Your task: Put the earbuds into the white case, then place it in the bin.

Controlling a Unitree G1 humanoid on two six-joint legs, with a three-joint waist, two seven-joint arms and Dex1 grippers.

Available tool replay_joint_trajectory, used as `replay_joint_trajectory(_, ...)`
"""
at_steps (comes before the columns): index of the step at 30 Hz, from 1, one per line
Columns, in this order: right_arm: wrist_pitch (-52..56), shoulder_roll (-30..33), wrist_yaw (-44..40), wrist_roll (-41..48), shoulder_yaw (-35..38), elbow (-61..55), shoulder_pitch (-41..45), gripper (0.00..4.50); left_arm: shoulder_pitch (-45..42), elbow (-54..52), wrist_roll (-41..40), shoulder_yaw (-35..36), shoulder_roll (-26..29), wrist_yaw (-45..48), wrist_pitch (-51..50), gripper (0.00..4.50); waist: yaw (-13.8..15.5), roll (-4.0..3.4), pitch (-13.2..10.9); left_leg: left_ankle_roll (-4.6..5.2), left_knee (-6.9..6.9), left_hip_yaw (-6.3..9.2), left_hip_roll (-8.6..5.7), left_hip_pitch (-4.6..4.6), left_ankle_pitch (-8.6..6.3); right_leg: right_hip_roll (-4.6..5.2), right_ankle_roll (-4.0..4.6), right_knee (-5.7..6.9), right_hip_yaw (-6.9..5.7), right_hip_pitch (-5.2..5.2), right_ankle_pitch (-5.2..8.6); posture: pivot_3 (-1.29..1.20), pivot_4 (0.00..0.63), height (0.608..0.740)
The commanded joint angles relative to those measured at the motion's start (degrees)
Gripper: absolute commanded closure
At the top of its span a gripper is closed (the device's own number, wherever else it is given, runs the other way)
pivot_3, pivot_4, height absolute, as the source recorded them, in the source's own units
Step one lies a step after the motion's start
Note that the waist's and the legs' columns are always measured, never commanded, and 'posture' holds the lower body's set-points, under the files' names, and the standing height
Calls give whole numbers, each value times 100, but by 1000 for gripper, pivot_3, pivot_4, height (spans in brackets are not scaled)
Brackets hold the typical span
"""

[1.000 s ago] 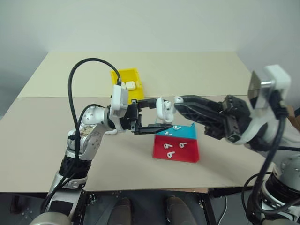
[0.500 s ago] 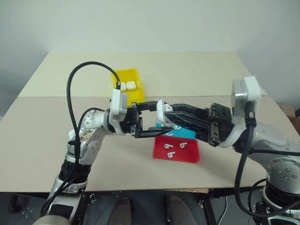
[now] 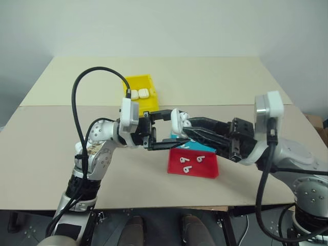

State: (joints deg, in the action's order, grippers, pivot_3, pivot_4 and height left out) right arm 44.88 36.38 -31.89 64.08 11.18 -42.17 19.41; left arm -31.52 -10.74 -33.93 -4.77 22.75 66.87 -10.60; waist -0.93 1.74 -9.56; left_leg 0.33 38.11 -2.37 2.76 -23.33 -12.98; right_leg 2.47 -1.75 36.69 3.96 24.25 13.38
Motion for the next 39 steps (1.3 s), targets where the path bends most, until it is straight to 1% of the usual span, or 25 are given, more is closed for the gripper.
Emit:
replay_joint_trajectory(1,-200,110,-9,-69,13,-167,-31,2653,-110,-76,-48,126,-21,-18,138,1685,1,0,0,0,0,0,0,0,0,0,0,0,0,0,0,0,150,740)
replay_joint_trajectory(3,-259,195,-100,-111,65,-178,-87,2653,-100,-58,-31,116,-13,-13,152,1685,3,0,0,0,0,0,0,1,0,0,0,0,0,-1,0,0,150,740)
replay_joint_trajectory(7,-410,591,-418,-180,390,-166,-126,2653,-131,98,209,12,79,-4,148,1685,8,0,0,0,0,0,0,0,0,0,0,-1,0,-1,0,0,150,740)
replay_joint_trajectory(9,-321,930,-545,-179,436,-48,99,2653,-193,222,384,-81,111,11,152,1685,6,0,0,0,0,-1,-2,2,0,1,-1,-2,1,-3,0,0,150,740)
replay_joint_trajectory(11,-156,1335,-762,-203,287,121,553,2653,-275,355,588,-212,115,23,183,1685,-9,1,-1,0,1,-2,-1,3,0,0,-4,-1,2,-2,2,0,150,740)
replay_joint_trajectory(12,-49,1529,-866,-217,143,216,856,2927,-321,436,693,-284,96,25,208,1685,-11,1,-1,0,2,-3,-1,5,0,0,-7,1,3,0,3,0,150,740)
replay_joint_trajectory(13,-13,1657,-962,-284,-1,286,1095,3011,-361,514,777,-342,74,29,248,1685,-14,1,-1,0,1,-2,-1,5,0,-1,-7,0,2,-2,3,0,150,740)
replay_joint_trajectory(14,36,1797,-1098,-445,-246,340,1392,3237,-415,599,902,-422,60,33,310,1685,-12,0,-1,0,2,-1,0,8,0,-1,-6,1,1,-3,3,0,150,740)
replay_joint_trajectory(16,87,1926,-1293,-821,-756,454,1924,3952,-521,719,1098,-557,32,21,387,1685,-11,0,0,0,0,-2,0,7,0,-1,-4,0,1,-1,3,0,150,740)
replay_joint_trajectory(18,163,1935,-1414,-1195,-1257,591,2390,4472,-603,755,1169,-626,1,7,367,1685,-15,0,0,0,0,-3,1,4,0,-1,-3,-1,2,2,3,0,150,740)
replay_joint_trajectory(21,-20,1894,-1714,-1885,-1876,722,2764,4472,-694,772,1251,-696,-42,-5,332,1685,0,0,-1,0,0,-4,1,-6,0,0,1,-4,3,10,1,0,150,740)
replay_joint_trajectory(23,-73,1790,-1846,-2109,-2047,840,2906,4472,-734,801,1353,-761,-34,19,373,1685,10,0,-1,0,0,-3,1,-16,0,0,1,-7,1,16,0,0,150,740)
replay_joint_trajectory(26,-274,1722,-2058,-2793,-2499,963,3117,4472,-715,771,1470,-817,-43,3,444,1685,18,0,-1,1,0,-3,0,-21,0,2,0,-8,1,18,1,0,150,740)
replay_joint_trajectory(28,-365,1648,-2153,-3085,-2665,1038,3180,4472,-709,717,1508,-843,-27,-1,408,1685,18,0,-1,1,1,-3,0,-23,0,2,0,-8,0,21,1,0,150,740)
replay_joint_trajectory(31,-546,1642,-2359,-3522,-2852,1096,3212,4472,-663,692,1506,-810,-62,4,481,1685,18,0,-1,1,1,-3,0,-22,0,2,0,-5,0,22,1,0,150,740)
replay_joint_trajectory(34,-690,1764,-2563,-3817,-2879,1137,3123,4472,-607,648,1473,-741,-79,-35,514,1685,19,0,-1,1,2,-3,0,-22,0,2,0,-3,0,22,1,0,150,740)
replay_joint_trajectory(39,-898,1931,-2797,-4065,-2654,1150,2888,4472,-514,538,1326,-604,-82,-77,477,1685,19,0,-1,1,3,-4,0,-21,0,3,0,-3,-1,20,0,0,150,740)
